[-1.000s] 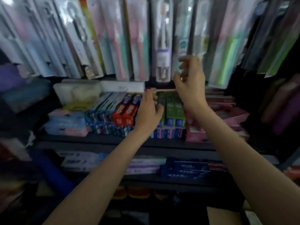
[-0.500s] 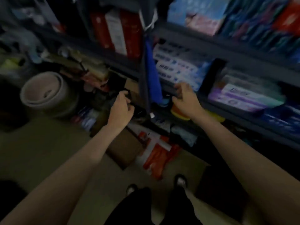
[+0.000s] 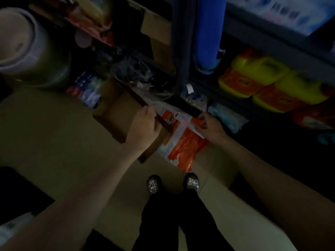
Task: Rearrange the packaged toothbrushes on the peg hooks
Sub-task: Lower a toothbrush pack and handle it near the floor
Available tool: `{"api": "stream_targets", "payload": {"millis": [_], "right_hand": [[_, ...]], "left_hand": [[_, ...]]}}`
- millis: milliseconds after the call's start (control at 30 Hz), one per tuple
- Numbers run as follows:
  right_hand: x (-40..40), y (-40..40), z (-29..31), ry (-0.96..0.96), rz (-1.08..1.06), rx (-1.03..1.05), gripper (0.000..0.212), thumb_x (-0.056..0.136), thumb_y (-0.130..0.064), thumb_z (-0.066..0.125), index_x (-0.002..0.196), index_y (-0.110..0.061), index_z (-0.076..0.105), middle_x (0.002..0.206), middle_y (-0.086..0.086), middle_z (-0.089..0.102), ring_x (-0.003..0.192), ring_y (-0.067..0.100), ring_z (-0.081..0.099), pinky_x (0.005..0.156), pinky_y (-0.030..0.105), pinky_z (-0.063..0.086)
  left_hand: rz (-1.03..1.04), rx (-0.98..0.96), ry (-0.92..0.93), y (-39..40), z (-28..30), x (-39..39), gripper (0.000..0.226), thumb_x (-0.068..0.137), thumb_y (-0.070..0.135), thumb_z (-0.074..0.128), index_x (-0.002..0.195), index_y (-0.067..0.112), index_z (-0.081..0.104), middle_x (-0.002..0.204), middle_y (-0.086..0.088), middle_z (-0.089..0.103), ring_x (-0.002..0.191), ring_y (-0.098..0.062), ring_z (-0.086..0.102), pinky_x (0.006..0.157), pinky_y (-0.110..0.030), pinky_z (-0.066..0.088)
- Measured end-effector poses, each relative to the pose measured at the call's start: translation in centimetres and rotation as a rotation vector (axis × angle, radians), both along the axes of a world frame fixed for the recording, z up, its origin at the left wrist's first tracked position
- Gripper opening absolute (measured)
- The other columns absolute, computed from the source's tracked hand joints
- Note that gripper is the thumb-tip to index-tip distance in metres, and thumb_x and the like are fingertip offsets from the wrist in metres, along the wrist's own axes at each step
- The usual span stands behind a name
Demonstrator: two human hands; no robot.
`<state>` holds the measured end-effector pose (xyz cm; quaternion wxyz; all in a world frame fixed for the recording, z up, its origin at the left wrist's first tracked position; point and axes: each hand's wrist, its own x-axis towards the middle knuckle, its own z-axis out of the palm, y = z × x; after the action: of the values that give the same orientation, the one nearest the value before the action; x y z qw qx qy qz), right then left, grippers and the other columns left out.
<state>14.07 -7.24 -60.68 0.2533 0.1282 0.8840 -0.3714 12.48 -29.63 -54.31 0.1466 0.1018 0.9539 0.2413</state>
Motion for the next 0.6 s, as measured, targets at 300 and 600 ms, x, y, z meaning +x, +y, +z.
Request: {"api": "stream_targets", "payload": {"millis": [300, 600], "right_hand": [[2.7, 4.8, -28.8, 0.055, -0.109, 0.153, 0.091, 0.065, -0.05, 0.051, 0.138, 0.002, 0.035, 0.137, 0.026, 0.04, 0.124, 0.038, 0.041, 0.102, 0.04, 0.032], [1.2, 4.0, -40.3, 0.03, -0.016, 0.425, 0.058, 0.095, -0.012, 0.044, 0.146, -0.006, 0.017, 0.143, 0.024, 0.031, 0.125, 0.038, 0.041, 0.1, 0.044, 0.032]], "left_hand": [[-0.368, -0.17, -0.06, 8.4, -22.8, -4.8, 0.037, 0.086, 0.017, 0.057, 0.122, 0.013, 0.054, 0.124, -0.017, 0.045, 0.11, -0.036, 0.046, 0.096, -0.038, 0.033], [-0.287, -0.011, -0.114, 9.7, -29.6, -5.7, 0.03, 0.088, 0.002, 0.052, 0.117, 0.002, 0.056, 0.121, -0.019, 0.054, 0.109, -0.028, 0.051, 0.077, -0.014, 0.032]]}}
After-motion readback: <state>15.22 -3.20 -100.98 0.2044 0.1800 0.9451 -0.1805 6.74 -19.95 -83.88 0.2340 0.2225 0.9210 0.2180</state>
